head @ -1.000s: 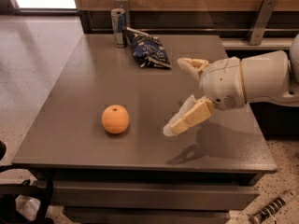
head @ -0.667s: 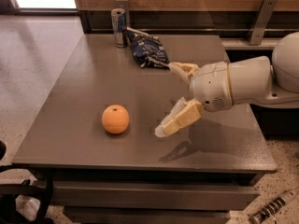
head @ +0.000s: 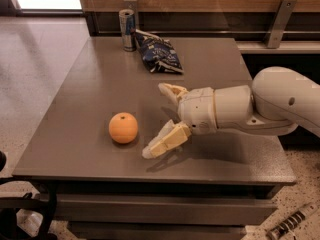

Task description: Move orange near blue chip bag

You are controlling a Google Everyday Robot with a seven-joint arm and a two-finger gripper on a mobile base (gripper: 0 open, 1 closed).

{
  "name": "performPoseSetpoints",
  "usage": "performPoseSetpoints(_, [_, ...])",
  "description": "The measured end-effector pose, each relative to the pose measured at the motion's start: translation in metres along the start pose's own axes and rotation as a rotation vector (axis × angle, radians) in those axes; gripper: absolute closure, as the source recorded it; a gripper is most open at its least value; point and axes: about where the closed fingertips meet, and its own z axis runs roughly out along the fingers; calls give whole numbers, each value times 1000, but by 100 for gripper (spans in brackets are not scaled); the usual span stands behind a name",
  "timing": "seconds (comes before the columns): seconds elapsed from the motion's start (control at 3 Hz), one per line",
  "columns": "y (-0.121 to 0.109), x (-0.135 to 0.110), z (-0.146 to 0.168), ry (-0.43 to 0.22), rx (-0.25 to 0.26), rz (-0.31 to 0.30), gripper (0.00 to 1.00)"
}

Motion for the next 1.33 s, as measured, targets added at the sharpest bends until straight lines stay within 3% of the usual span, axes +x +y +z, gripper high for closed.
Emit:
performPoseSetpoints(1.0, [37,0,60,-97,-84,-16,0])
performPoseSetpoints(1.33, [44,-4,75,-124,-111,-34,21])
